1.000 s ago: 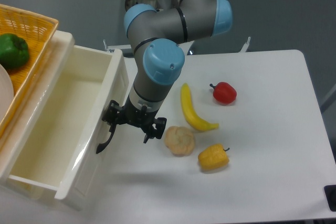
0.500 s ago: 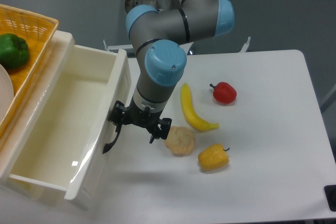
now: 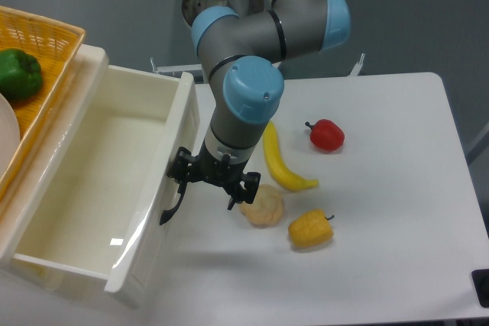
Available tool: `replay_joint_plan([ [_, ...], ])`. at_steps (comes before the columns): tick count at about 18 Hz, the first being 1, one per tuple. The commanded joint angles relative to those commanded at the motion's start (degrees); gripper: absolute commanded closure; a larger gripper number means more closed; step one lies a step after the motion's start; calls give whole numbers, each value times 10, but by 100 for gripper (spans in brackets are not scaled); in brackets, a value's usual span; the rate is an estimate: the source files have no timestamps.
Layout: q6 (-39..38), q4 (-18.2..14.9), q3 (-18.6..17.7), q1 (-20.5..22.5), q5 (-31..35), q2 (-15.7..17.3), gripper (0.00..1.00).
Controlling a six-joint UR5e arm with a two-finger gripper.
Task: Slide open the top white drawer
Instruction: 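Pull the gripper away from the cabinet, sliding the upper drawer out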
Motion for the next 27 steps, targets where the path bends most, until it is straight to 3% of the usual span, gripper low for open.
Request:
replay_joint_plan([
  [27,0,4,6,18,-3,-7,0],
])
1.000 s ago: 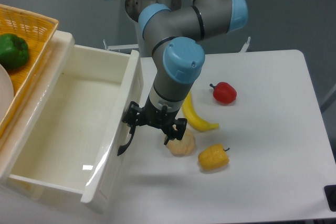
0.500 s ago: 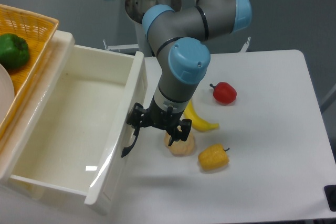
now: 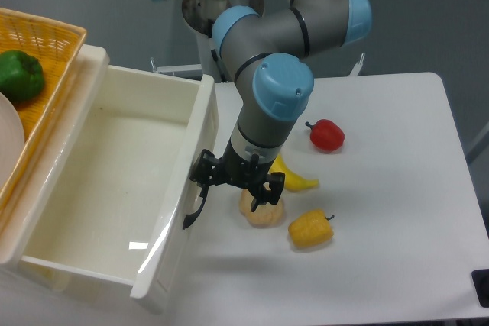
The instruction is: Slide open the top white drawer
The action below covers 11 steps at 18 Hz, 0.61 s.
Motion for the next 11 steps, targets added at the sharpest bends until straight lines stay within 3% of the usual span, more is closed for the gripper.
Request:
replay_joint_plan([
  [5,-3,0,-6,-1,-11,0,0],
  [11,-14,-4,-11,11,-75,-1,0],
])
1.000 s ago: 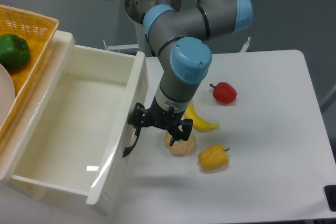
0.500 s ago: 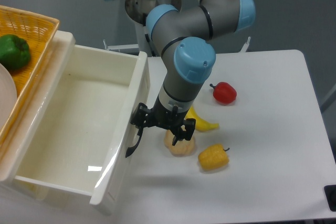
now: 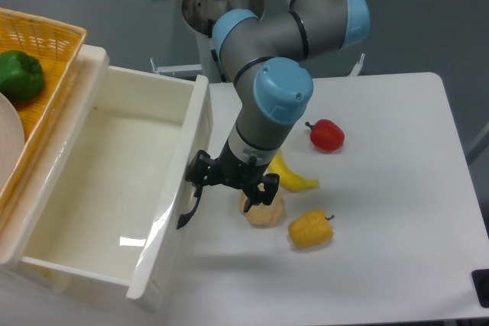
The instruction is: Slide open the top white drawer
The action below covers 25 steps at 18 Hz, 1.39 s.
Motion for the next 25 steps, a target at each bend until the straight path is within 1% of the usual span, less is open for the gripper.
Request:
replay_joint_plan([
  [3,-5,-2,0,11,-26,1,0],
  [9,-5,0,1,19,-32,3,0],
  [12,-2,6,13,28,-38,9,0],
  [14,0,23,24,30,-38,9,0],
  [15,3,37,26,31,-38,9,0],
  [17,4,76,26,32,-32,8,0],
  [18,14,94,26,35,-25,5,0],
  [19,34,101,26,38,-14,4,0],
  [23,169,102,25,69,24,3,0],
  [24,193,103,25,79,28,0,0],
  [25,212,105,25,90,31,-10,0],
])
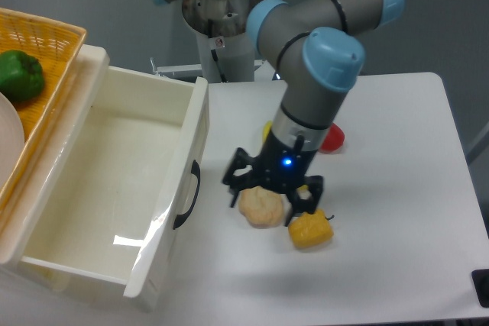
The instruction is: Slide open the top white drawer
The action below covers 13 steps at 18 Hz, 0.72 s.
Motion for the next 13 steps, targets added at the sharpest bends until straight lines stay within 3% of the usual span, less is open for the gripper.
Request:
replay_joint_plan([
  [4,71,10,4,23,67,-54,0],
  [9,126,11,25,38,101,-81,0],
  [13,227,3,34,39,192,-86,0],
])
